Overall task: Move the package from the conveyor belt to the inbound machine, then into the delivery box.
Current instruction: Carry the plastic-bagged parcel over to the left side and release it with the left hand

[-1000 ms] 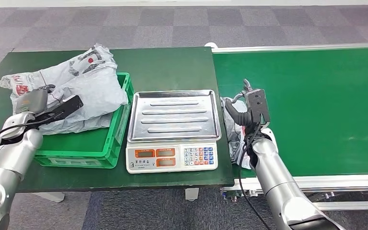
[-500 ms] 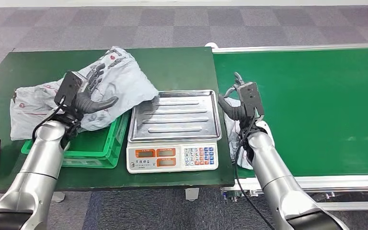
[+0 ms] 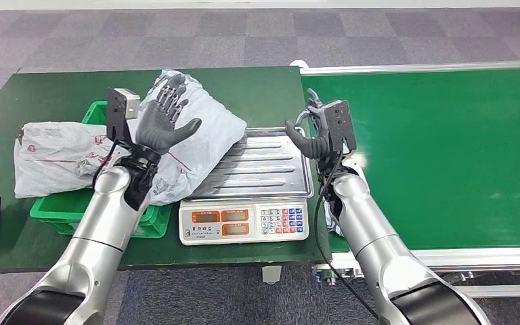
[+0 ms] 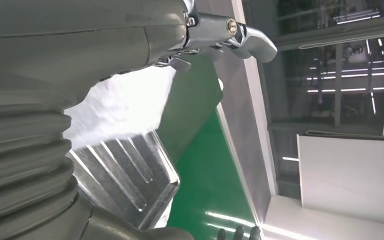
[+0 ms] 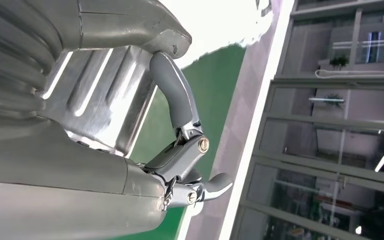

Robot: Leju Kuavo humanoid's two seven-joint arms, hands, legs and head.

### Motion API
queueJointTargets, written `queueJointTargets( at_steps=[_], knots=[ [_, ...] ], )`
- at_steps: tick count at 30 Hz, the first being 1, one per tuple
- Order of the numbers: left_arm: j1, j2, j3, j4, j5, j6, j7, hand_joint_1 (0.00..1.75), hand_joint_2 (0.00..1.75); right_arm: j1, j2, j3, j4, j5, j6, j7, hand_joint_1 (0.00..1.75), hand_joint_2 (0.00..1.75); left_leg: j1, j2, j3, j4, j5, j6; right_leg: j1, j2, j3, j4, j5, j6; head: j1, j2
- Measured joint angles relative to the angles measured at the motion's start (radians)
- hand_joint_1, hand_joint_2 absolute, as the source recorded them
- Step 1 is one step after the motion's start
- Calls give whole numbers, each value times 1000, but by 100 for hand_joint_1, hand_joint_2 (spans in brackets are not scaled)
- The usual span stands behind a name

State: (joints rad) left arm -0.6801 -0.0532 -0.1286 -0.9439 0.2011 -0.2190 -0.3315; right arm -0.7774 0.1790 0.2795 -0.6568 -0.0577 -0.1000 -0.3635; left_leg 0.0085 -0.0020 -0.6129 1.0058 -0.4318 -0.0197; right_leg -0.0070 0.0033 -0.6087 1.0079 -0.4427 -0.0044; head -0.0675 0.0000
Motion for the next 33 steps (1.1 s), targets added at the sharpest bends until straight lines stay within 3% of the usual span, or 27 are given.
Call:
queueJointTargets(
  at_steps=[5, 10, 15, 33],
  knots=[
    [-11, -22, -10, 30, -13, 32, -14, 0, 175, -6, 12, 5, 12, -5, 2, 0, 0, 175, 0, 0, 0, 0, 0, 0, 0, 0, 0, 0, 0, 0, 0, 0],
    [-46, -91, -16, 195, 61, -6, -41, 0, 175, -20, 53, 27, 55, -32, 21, 1, 0, 175, 0, 0, 0, 0, 0, 0, 0, 0, 0, 0, 0, 0, 0, 0],
    [-51, -114, -14, 263, 58, -13, -68, 0, 175, -29, 69, 42, 67, -25, 5, 13, 0, 175, 0, 0, 0, 0, 0, 0, 0, 0, 0, 0, 0, 0, 0, 0],
    [-61, -126, -11, 430, -49, -78, -196, 0, 175, -36, 82, 45, 86, -11, 16, 2, 0, 175, 0, 0, 0, 0, 0, 0, 0, 0, 0, 0, 0, 0, 0, 0]
  ],
)
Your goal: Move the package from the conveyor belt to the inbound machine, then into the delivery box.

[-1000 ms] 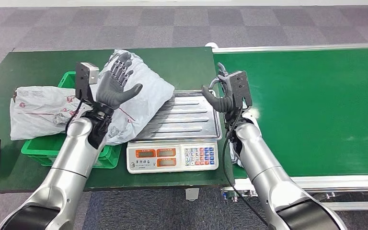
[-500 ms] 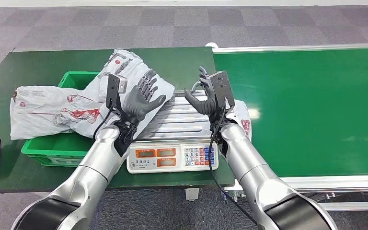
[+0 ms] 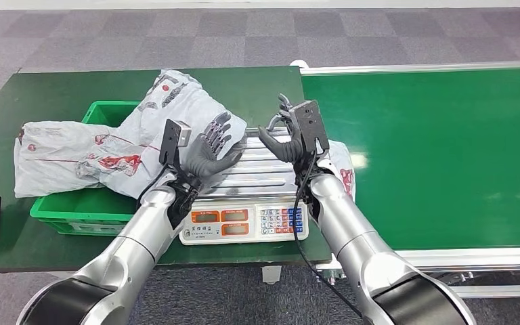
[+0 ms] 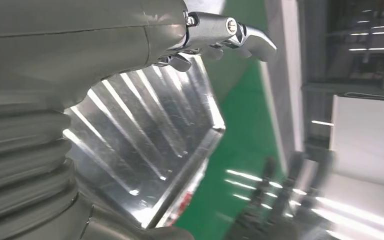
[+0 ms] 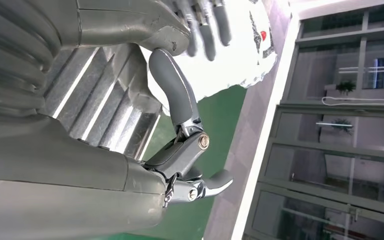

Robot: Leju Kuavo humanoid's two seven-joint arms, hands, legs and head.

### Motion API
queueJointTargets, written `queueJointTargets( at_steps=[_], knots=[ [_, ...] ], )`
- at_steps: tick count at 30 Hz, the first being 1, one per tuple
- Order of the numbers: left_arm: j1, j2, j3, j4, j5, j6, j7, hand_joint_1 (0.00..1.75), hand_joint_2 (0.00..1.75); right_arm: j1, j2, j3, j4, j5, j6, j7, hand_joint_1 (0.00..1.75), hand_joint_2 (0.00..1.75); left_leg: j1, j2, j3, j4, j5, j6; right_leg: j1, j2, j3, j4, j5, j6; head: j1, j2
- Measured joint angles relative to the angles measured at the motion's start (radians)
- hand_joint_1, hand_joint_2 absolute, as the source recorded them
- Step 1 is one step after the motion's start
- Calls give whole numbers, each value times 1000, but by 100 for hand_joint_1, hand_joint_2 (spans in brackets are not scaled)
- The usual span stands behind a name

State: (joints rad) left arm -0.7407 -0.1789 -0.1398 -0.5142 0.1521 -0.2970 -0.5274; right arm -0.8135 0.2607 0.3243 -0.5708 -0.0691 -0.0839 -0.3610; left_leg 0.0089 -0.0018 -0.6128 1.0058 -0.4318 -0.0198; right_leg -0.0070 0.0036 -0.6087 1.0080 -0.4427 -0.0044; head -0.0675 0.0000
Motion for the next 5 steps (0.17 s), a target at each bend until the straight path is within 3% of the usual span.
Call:
queueJointTargets(
  at_steps=[5],
  knots=[
    [-2, 15, 12, 49, -26, 13, -6, 0, 175, 0, -1, -1, 3, -1, 4, -7, 0, 175, 0, 0, 0, 0, 0, 0, 0, 0, 0, 0, 0, 0, 0, 0]
  ],
)
